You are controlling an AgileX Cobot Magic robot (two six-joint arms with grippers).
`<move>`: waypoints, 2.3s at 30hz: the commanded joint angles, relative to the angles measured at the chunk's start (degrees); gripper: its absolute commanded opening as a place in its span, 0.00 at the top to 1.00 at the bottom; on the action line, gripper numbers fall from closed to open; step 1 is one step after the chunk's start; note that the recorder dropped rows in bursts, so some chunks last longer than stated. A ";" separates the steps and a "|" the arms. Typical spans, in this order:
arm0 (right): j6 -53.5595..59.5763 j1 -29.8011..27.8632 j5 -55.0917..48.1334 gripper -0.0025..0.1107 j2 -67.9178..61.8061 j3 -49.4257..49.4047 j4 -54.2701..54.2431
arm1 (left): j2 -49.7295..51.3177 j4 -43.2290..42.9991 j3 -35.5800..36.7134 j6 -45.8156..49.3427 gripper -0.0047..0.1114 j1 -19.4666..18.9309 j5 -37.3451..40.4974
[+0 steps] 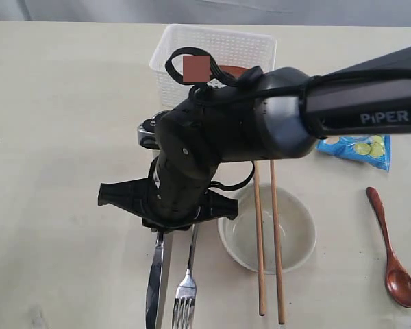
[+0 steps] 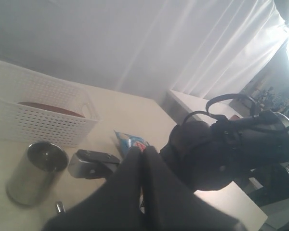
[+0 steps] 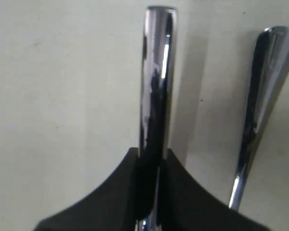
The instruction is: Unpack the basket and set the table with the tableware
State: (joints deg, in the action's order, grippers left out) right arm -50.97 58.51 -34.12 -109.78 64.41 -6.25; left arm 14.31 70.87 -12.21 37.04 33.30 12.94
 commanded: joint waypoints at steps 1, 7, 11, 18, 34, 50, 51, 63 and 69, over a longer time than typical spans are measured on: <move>0.70 -0.40 0.93 0.98 -0.59 0.27 0.10 | -0.24 -0.18 -0.33 0.16 0.96 -0.05 0.34; 0.59 -0.54 1.92 0.98 -0.59 0.27 0.10 | -0.24 -0.18 -0.33 0.16 0.96 -0.05 0.72; 0.59 -1.76 1.90 0.98 -0.59 0.27 0.10 | -0.24 -0.18 -0.33 0.16 0.96 -0.05 0.72; 1.42 -2.43 1.49 0.98 -0.59 0.27 0.10 | -0.24 -0.18 -0.33 0.16 0.96 -0.05 0.95; 2.12 -2.43 1.24 0.98 -1.30 0.27 0.31 | -0.24 -0.18 -0.33 0.16 0.96 -0.05 1.13; 2.12 -2.43 0.80 0.98 -2.84 0.27 -1.12 | -0.24 -0.18 -0.33 0.16 0.96 -0.05 1.45; 2.12 -2.43 0.80 0.98 -2.84 0.27 -1.12 | -0.24 -0.18 -0.33 0.16 0.96 -0.05 1.60; 2.12 -2.43 0.80 0.98 -3.08 0.27 -1.12 | -0.24 -0.18 -0.33 0.16 0.96 -0.05 1.60; 2.12 -2.43 0.80 0.98 -3.08 0.27 -1.12 | -0.24 -0.18 -0.33 0.16 0.96 -0.05 1.60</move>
State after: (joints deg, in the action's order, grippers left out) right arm -49.36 56.35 -33.16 -112.72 64.41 -7.20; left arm 14.31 70.87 -12.21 37.04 33.30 14.24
